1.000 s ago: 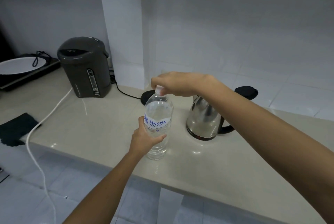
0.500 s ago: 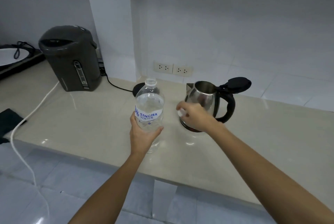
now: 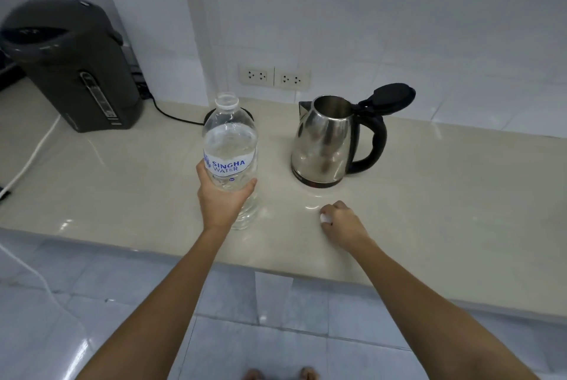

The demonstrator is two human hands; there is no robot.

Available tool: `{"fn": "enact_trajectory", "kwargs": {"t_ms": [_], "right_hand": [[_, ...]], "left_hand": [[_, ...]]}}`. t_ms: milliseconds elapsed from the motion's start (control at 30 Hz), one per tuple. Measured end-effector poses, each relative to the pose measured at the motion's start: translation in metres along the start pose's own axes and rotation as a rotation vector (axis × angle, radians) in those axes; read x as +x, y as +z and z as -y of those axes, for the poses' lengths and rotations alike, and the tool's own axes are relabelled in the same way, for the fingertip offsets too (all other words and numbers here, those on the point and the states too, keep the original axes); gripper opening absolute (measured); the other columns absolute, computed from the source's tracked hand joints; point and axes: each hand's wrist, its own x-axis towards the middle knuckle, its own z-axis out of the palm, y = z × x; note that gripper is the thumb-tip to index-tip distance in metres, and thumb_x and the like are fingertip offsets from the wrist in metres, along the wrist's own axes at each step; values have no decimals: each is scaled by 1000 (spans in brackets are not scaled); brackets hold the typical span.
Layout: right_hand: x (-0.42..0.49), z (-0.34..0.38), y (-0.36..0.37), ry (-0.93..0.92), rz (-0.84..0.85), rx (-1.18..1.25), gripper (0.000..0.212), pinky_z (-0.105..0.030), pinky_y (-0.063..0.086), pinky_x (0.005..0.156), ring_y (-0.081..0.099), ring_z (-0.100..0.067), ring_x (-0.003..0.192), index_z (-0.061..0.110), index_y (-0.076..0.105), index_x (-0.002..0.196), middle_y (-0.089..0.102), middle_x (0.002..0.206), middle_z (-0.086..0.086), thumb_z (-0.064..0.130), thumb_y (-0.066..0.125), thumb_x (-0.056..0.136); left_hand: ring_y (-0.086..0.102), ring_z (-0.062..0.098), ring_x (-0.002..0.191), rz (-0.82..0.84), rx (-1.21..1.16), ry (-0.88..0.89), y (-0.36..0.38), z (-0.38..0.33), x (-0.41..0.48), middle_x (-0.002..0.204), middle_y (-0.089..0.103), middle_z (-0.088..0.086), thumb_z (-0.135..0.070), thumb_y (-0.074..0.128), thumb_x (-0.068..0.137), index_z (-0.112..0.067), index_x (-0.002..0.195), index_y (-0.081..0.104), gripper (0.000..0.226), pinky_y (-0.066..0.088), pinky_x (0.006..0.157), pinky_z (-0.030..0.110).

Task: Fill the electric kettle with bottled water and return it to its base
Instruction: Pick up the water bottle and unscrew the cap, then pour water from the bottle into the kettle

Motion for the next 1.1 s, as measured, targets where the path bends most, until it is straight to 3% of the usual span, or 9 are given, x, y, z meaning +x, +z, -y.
{"fn": "enact_trajectory", "kwargs": {"t_ms": [167, 300, 367, 433, 567, 667, 800, 1100], "right_hand": [[0, 1, -21, 30, -49, 18, 46, -38, 47, 91, 49, -25, 121, 20, 44, 138, 44, 136, -3, 25, 51, 92], [1, 7, -70, -145, -433, 23, 35, -38, 48, 86, 53, -22, 116, 14, 57, 125, 57, 125, -1, 13, 52, 90], [4, 11, -101, -236, -652, -65, 38, -38, 42, 96, 52, -25, 122, 9, 60, 123, 59, 128, -5, 6, 53, 86], [7, 15, -130, -239, -767, -195, 49, -42, 31, 109, 42, -26, 135, 8, 53, 133, 50, 142, -7, 8, 53, 85], [13, 12, -171, -78, -623, -483, 64, -49, 11, 117, 7, -24, 148, 10, 19, 151, 13, 161, -5, 30, 41, 95], [14, 8, -180, 24, -476, -521, 68, -51, 7, 118, -4, -23, 149, 12, 3, 153, -3, 162, -3, 37, 33, 98], [13, 11, -185, 26, -407, -506, 69, -50, 8, 118, -4, -23, 149, 12, -1, 153, -6, 162, -4, 39, 31, 99], [11, 16, -192, 31, -330, -478, 68, -49, 7, 118, -5, -21, 149, 11, -2, 153, -8, 162, -3, 37, 31, 99]], "left_hand": [[57, -23, 80, 14, -7, 41, 1, -12, 7, 92, 58, -25, -26, 90, 56, -28, 117, 42, 77, 41, 64, -5], [60, -17, 81, 57, 23, 109, 1, -38, 27, 95, 59, -26, -28, 89, 55, -37, 114, 41, 77, 42, 65, -3], [63, -6, 85, 76, 72, 159, 3, -56, 40, 99, 62, -20, -28, 88, 55, -35, 117, 41, 78, 48, 73, 9], [64, 13, 93, 82, 161, 233, 6, -73, 53, 105, 65, -10, -28, 85, 56, -30, 120, 42, 78, 52, 81, 27], [61, 29, 96, 110, 368, 387, 14, -98, 76, 106, 67, 3, -23, 80, 60, -22, 123, 43, 74, 48, 77, 33], [61, 35, 95, 131, 548, 470, 20, -111, 87, 106, 65, 9, -20, 77, 63, -18, 126, 44, 72, 49, 75, 38], [60, 37, 94, 172, 820, 556, 29, -117, 100, 106, 62, 14, -21, 77, 64, -12, 130, 44, 74, 48, 76, 41], [61, 30, 88, 240, 1191, 621, 40, -117, 113, 100, 61, 7, -21, 73, 69, -15, 129, 42, 68, 42, 70, 34]]}}
